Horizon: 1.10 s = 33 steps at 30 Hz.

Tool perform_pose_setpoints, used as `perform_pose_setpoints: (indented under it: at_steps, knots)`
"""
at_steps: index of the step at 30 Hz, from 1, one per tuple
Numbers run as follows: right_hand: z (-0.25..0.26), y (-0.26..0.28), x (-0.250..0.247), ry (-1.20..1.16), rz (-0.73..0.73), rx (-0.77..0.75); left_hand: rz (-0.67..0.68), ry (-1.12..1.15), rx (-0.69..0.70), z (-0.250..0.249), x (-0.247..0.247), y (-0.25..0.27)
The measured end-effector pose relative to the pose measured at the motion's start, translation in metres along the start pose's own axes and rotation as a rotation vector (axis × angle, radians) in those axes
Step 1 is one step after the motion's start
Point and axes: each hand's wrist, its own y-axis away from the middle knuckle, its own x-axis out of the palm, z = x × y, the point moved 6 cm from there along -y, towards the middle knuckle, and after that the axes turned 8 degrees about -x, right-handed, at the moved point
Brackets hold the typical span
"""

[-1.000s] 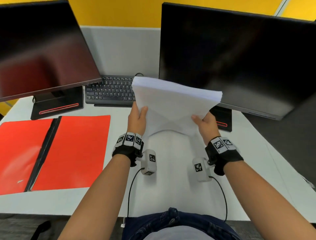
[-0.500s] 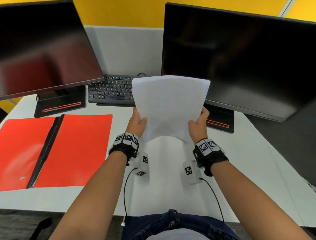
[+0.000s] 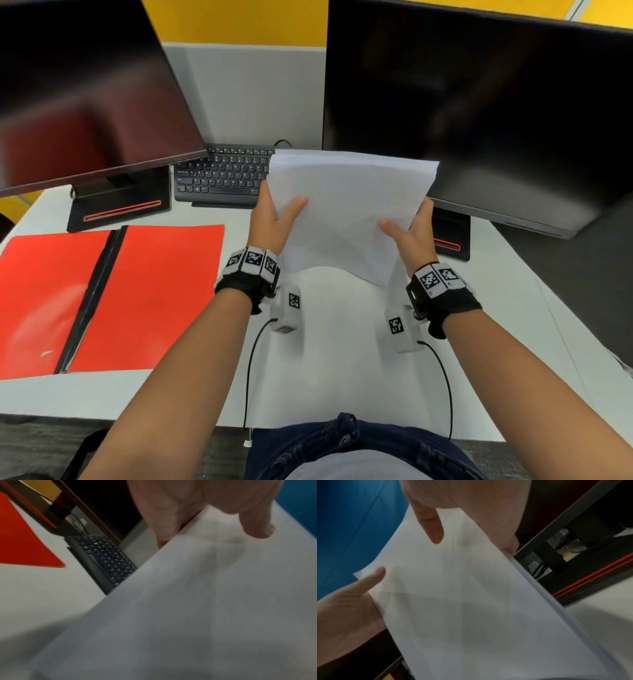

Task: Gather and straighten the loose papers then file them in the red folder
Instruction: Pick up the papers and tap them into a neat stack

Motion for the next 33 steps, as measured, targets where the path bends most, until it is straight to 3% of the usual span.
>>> perform_pose_setpoints:
  at_steps: [3,9,17,24,33]
  knots:
    - [0.006,0.002,0.004,-0.11,-0.023,-0.016,-0.01,0.15,-0.009,-0.023,0.0,-0.008]
    - [0.019,0.001,0.004,-0.182,-0.108,-0.071,0.009,0.233,-0.012,-0.046,0.006,-0.015]
    - [0.023,-0.002,0.003,-0.131,-0.077,-0.092,0.076,0.276,-0.139,-0.001,0.012,-0.002]
    - [0.013,0.005,-0.003,-0.129,-0.139,-0.103,0.117,0.251,-0.235,0.011,0.016,-0.004]
    - [0.004,0.014,0.016,-0.046,-0.183,-0.075,-0.041,0.272,-0.258,0.015,0.019,0.004]
